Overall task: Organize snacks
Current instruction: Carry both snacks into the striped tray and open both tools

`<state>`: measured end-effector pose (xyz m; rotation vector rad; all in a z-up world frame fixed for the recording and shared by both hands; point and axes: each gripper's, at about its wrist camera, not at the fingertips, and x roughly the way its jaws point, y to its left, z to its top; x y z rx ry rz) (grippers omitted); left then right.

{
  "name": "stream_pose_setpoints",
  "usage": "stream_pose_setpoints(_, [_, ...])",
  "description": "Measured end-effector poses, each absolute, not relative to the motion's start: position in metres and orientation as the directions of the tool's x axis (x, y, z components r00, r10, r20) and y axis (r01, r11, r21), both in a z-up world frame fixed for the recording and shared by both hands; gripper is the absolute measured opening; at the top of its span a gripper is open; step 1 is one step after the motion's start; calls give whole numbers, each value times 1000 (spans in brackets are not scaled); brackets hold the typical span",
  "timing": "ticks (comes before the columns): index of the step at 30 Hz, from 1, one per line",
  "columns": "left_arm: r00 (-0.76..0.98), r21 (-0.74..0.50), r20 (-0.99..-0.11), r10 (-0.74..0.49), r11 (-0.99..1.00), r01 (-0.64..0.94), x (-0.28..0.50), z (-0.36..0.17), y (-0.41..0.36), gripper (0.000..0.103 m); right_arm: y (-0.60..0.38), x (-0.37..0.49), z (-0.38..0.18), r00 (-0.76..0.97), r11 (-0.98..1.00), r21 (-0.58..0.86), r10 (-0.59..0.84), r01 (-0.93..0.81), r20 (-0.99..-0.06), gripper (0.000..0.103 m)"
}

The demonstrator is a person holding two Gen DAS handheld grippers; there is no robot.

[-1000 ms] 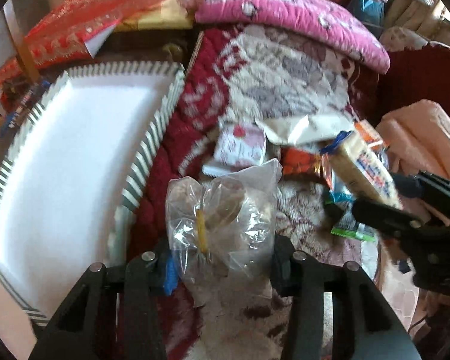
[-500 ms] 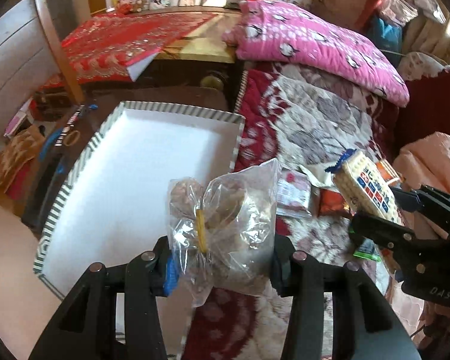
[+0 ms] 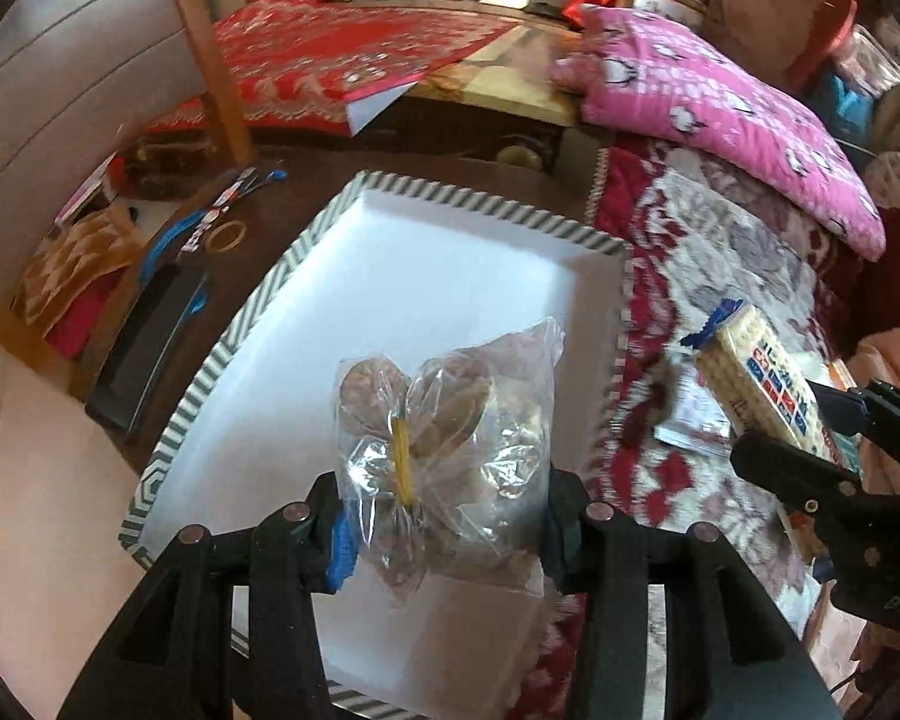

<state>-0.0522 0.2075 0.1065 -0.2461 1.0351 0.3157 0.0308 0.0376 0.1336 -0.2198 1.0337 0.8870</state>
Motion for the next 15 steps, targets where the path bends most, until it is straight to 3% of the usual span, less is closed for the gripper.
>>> stream_pose_setpoints(15, [399, -33, -900, 176, 885, -465, -59, 76, 251, 46, 115, 50, 106, 135, 601, 248, 519, -759, -844, 59])
